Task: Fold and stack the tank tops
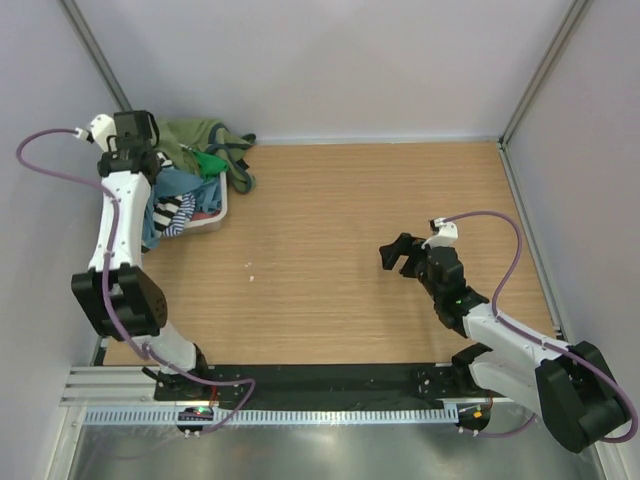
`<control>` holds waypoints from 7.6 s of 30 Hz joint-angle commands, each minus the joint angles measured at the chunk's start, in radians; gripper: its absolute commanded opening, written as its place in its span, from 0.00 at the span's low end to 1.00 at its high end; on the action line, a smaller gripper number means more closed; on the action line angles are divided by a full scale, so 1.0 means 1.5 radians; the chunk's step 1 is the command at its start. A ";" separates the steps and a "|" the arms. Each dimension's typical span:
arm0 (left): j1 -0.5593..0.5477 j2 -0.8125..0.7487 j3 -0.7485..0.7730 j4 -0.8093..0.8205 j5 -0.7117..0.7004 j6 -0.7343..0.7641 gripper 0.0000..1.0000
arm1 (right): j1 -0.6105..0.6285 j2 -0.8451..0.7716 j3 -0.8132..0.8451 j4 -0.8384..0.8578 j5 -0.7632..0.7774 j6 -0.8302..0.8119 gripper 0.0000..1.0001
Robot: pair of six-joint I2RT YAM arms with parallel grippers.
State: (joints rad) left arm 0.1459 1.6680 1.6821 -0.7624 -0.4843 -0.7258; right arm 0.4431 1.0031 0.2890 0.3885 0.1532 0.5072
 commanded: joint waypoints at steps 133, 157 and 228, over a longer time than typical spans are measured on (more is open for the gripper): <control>-0.536 -0.211 -0.618 0.621 0.279 0.140 0.98 | 0.130 0.135 0.149 -0.114 0.166 -0.096 0.01; -0.628 0.025 -0.435 0.510 0.279 0.097 0.64 | 0.130 0.116 0.140 -0.127 0.260 -0.066 0.01; -0.330 -0.707 -0.343 0.023 0.028 -0.046 0.00 | 0.079 -0.100 0.562 -0.618 -0.093 -0.113 0.01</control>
State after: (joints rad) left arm -0.3565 0.5964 1.0874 -0.6735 -0.4500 -0.8265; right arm 0.5610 0.8696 1.0626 -0.4763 0.0868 0.3542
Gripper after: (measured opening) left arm 0.016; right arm 0.044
